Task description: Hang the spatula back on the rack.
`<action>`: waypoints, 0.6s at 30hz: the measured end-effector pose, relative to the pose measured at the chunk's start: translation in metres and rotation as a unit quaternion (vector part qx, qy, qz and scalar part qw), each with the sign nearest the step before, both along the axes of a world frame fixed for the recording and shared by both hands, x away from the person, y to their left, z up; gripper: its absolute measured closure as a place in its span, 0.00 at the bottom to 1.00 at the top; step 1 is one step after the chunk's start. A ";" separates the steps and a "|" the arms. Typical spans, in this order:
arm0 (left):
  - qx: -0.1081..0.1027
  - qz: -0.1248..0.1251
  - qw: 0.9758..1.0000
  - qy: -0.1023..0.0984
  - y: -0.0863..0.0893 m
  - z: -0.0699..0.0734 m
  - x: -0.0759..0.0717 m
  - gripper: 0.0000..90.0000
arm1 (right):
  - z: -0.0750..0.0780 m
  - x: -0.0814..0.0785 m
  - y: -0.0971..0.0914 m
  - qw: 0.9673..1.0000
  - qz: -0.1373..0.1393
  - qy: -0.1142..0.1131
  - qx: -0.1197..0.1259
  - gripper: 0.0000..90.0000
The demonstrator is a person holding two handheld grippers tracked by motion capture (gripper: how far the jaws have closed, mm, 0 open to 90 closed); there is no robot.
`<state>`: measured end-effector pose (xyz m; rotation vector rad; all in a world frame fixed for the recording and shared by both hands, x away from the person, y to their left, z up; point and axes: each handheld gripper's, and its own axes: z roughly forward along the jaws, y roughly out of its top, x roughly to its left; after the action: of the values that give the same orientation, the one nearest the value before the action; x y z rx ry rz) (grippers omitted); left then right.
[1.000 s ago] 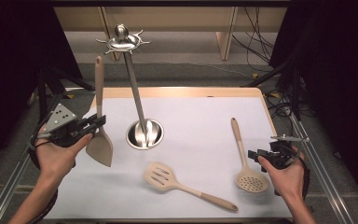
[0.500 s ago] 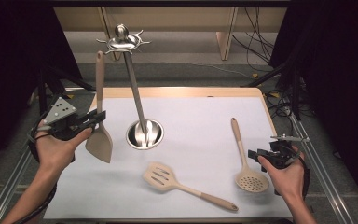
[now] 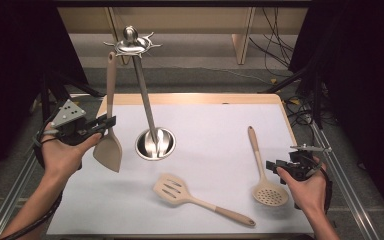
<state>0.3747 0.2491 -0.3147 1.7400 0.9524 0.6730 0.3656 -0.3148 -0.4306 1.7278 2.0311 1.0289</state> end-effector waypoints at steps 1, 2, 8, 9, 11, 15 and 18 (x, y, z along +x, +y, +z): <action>0.002 -0.002 1.000 0.001 -0.001 0.000 0.001 0.87 | 0.003 -0.002 0.004 0.999 -0.022 0.025 0.019 0.61; 0.001 -0.002 1.000 0.001 -0.001 0.000 0.002 0.87 | 0.003 -0.001 0.002 1.000 -0.014 0.016 0.008 0.61; 0.003 -0.001 1.000 0.001 -0.006 -0.001 0.009 0.86 | 0.001 -0.001 0.004 1.000 -0.018 0.016 0.019 0.61; 0.003 0.000 1.000 0.002 -0.007 -0.001 0.010 0.86 | 0.002 -0.001 0.004 0.999 -0.019 0.018 0.020 0.61; 0.003 0.000 1.000 0.002 -0.008 -0.003 0.012 0.86 | 0.002 -0.001 0.004 0.999 -0.016 0.017 0.025 0.61; 0.005 0.001 1.000 0.004 -0.010 -0.006 0.017 0.86 | 0.002 -0.001 0.004 0.999 -0.019 0.019 0.022 0.61; 0.003 0.001 1.000 0.004 -0.013 -0.008 0.020 0.86 | 0.002 -0.001 0.005 0.999 -0.022 0.021 0.016 0.61</action>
<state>0.3949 0.2361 -0.3225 1.7495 0.9584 0.6710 0.3641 -0.3103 -0.4290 1.8169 2.0034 1.0238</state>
